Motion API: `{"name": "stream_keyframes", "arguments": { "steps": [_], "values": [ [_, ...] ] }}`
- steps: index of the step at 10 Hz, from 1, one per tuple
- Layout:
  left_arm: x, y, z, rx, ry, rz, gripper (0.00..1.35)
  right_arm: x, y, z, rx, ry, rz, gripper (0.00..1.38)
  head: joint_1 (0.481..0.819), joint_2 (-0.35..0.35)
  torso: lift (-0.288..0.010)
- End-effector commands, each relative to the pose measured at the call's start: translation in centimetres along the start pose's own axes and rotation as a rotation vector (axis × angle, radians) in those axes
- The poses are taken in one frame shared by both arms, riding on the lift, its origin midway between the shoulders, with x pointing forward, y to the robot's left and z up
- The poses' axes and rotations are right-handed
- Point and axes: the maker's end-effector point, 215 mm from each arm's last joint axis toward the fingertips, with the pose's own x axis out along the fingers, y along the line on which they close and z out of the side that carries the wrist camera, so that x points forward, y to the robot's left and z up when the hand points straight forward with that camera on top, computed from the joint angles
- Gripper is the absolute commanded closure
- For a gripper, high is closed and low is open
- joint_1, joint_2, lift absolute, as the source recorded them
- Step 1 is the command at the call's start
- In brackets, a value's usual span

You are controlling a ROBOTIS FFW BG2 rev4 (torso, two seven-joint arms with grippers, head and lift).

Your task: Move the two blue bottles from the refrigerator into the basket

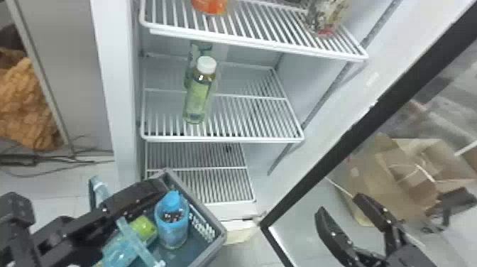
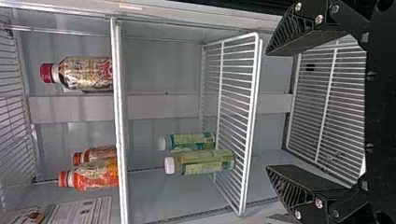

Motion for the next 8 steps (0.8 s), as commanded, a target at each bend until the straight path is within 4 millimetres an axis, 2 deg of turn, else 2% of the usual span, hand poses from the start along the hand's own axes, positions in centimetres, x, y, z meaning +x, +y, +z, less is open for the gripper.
{"name": "stream_keyframes", "arguments": {
  "steps": [1,3,8],
  "values": [
    [0.1,-0.1,0.0,0.002,-0.001,-0.002,1.16,0.0,-0.1,-0.1,0.002,0.000,-0.001,0.21,0.695,-0.350,-0.216],
    [-0.2,0.0,0.2,0.003,-0.007,0.001,1.16,0.1,-0.6,-1.0,0.014,0.005,-0.011,0.21,0.695,-0.350,-0.216],
    [-0.1,0.0,0.1,-0.001,-0.007,0.000,1.16,0.3,-0.9,-1.2,0.014,0.005,-0.015,0.21,0.695,-0.350,-0.216]
  ]
}}
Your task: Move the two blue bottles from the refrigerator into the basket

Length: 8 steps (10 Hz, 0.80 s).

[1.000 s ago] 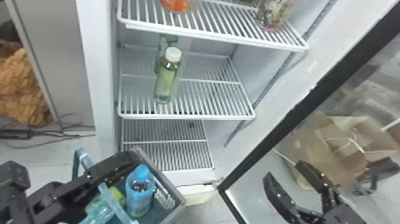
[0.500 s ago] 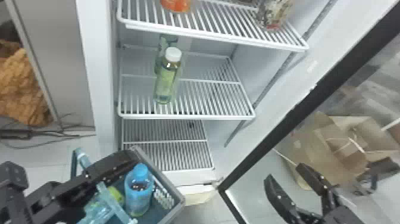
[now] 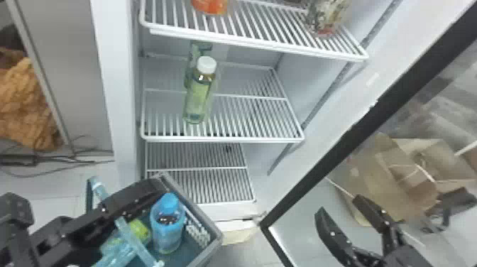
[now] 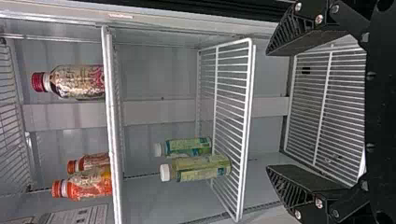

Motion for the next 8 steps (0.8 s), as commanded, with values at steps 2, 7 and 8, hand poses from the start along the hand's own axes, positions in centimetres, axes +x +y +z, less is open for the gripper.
{"name": "stream_keyframes", "arguments": {
  "steps": [2,7,8],
  "values": [
    [-0.01,0.01,-0.06,0.001,0.003,0.002,1.16,0.00,-0.04,-0.15,0.004,0.002,0.000,0.21,0.695,-0.350,-0.216],
    [0.19,-0.02,-0.08,0.001,0.007,-0.001,1.16,0.13,-0.26,-0.44,0.011,0.002,-0.002,0.21,0.695,-0.350,-0.216],
    [0.19,-0.09,-0.08,0.003,0.009,-0.001,1.16,0.15,-0.29,-0.47,0.014,0.000,-0.003,0.21,0.695,-0.350,-0.216]
  ]
}}
